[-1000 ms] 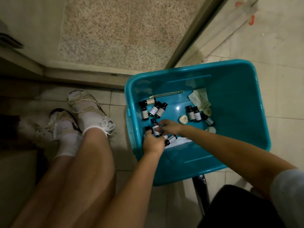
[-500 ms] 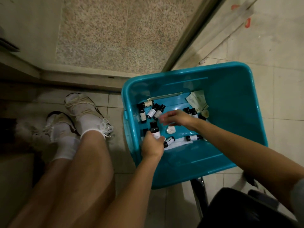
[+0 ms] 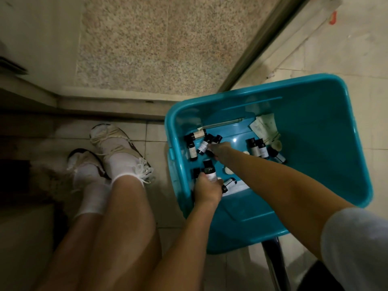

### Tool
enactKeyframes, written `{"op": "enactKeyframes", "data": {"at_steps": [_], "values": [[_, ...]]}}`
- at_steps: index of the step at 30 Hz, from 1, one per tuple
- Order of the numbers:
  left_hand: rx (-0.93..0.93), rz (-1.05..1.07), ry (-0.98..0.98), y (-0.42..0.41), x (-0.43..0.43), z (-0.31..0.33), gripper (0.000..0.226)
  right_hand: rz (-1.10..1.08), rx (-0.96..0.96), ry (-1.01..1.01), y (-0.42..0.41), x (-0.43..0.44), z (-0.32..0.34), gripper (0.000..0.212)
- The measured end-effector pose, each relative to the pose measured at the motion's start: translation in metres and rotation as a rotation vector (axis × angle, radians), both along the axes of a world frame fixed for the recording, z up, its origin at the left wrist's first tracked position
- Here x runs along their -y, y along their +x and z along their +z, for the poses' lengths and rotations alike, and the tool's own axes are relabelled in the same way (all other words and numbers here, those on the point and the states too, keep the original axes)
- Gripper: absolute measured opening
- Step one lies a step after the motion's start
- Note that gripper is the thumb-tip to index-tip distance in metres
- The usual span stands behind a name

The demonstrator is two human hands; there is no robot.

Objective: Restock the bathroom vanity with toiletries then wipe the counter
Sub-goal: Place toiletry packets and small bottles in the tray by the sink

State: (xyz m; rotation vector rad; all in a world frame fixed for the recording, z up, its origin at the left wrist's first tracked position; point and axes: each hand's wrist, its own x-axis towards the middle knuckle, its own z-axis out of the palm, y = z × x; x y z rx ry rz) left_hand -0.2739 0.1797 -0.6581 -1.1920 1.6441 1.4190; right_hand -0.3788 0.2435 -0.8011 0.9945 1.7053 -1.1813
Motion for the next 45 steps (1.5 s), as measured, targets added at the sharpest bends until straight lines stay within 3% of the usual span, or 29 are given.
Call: {"op": "enactKeyframes", "data": {"at_steps": [2,8,14,20,25,30,35,40,45], "values": [[0.012,0.006,-0.004,-0.001,-0.001,0.0,0.019,-0.049,0.015,0.005,-0.002,0.0,0.011,0.006],[0.004,0.074,-0.001,-0.014,-0.001,0.013,0.02,-0.041,-0.062,0.037,0.005,-0.001,0.04,0.033],[-0.239,0.101,-0.04,-0.07,0.034,0.054,0.028,-0.224,-0.045,-0.354,0.008,-0.022,0.091,0.009],[-0.424,0.137,-0.201,-0.087,0.064,0.11,0.036,-0.212,-0.163,-0.499,-0.016,-0.026,0.172,0.005],[-0.513,0.24,-0.162,-0.081,0.061,0.163,0.028,-0.152,-0.31,-0.72,-0.013,-0.016,0.26,0.013],[-0.654,0.417,-0.087,-0.072,0.041,0.234,0.029,-0.006,-0.484,-0.747,-0.008,-0.019,0.365,0.016],[-0.908,0.488,-0.031,-0.066,0.024,0.316,0.028,0.118,-0.669,-0.763,-0.013,-0.027,0.469,0.022],[-1.181,0.426,-0.126,-0.05,0.045,0.407,0.027,0.2,-0.842,-0.824,-0.006,-0.008,0.571,0.031],[-1.409,0.507,-0.322,-0.022,0.094,0.507,0.032,0.317,-0.99,-1.005,0.021,0.047,0.676,0.059]]}}
